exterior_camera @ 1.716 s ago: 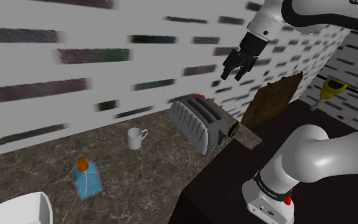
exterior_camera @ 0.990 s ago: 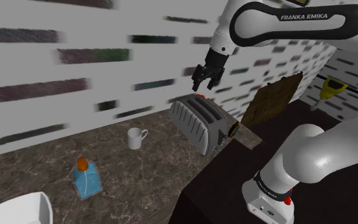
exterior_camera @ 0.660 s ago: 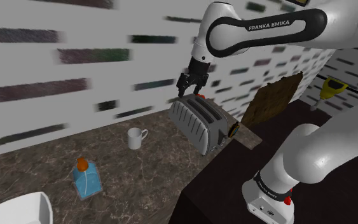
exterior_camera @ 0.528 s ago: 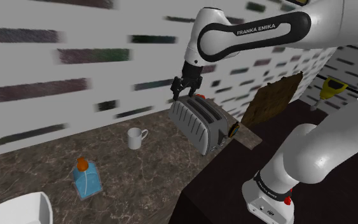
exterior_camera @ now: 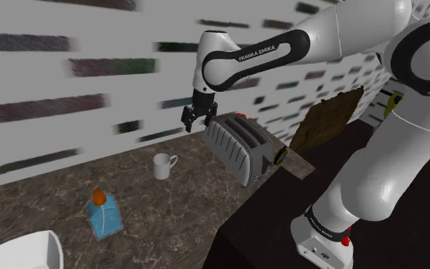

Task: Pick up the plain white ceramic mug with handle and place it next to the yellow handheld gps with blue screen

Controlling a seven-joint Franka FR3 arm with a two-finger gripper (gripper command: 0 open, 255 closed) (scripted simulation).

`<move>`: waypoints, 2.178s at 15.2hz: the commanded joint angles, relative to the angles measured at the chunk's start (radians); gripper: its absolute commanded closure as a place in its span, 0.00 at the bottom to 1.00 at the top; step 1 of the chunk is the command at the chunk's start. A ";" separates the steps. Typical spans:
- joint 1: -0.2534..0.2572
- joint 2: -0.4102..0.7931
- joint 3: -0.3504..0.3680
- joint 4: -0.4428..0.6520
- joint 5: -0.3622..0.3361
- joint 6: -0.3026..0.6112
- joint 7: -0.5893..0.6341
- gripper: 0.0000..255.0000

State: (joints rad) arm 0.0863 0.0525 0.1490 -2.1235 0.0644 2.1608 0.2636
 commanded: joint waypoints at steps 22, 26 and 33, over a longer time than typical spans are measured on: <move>0.171 0.891 -0.008 0.800 -0.169 -0.072 0.080 0.00; 0.173 0.918 -0.011 0.792 -0.171 -0.036 0.082 0.00; 0.173 0.930 -0.012 0.790 -0.173 -0.022 0.082 0.00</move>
State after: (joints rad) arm 0.2596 0.9819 0.1371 -1.3340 -0.1081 2.1385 0.3459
